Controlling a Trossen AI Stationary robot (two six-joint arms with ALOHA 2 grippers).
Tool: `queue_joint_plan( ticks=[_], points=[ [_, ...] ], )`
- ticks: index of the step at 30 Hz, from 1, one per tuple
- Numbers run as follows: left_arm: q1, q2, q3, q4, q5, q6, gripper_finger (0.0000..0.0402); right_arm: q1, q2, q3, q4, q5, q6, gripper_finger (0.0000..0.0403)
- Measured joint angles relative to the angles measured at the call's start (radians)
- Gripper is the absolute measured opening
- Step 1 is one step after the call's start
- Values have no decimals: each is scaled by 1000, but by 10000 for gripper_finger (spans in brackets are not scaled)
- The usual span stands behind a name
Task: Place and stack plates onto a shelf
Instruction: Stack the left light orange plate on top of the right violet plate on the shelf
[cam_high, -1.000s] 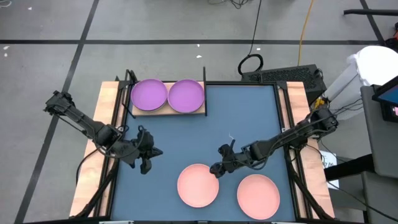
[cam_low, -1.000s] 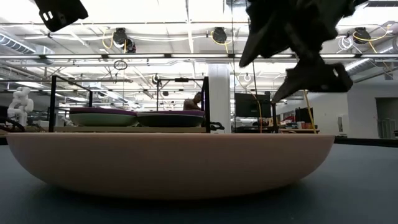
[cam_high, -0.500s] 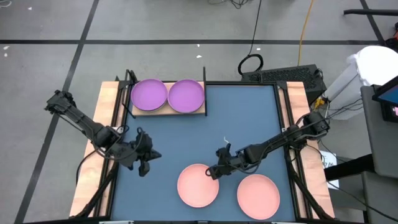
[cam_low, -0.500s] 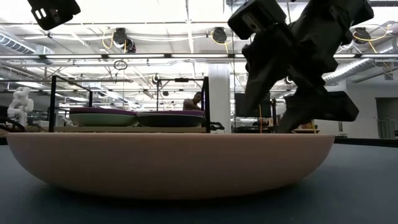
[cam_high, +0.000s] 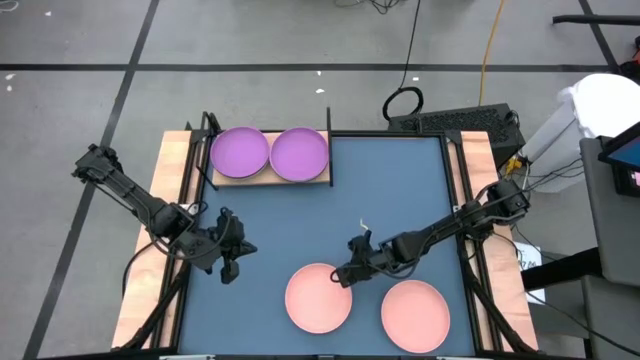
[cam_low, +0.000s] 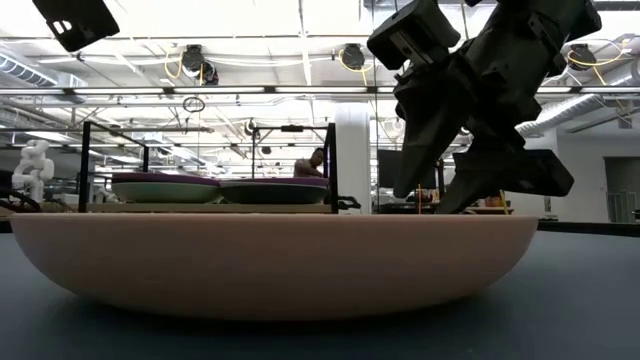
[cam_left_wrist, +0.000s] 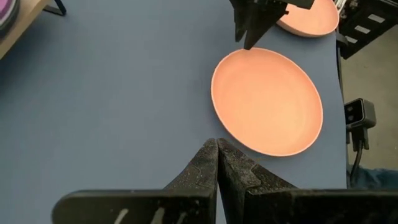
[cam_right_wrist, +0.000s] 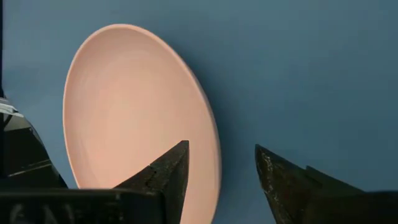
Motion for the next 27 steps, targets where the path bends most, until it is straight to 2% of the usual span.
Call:
queue_joint_plan(
  ticks=[13,18,22,27],
  points=[
    [0,0,0,2,-21,-5,6,0,0,0,1,-3,-32,119],
    [0,0,0,-1,-29,-1,6,2,49,-2,88,-54,-53,118],
    [0,0,0,-7,-32,-6,6,3,90,-2,144,-55,-38,117],
    [0,0,0,-9,-31,-17,6,3,95,-2,139,-54,-41,77]
  ],
)
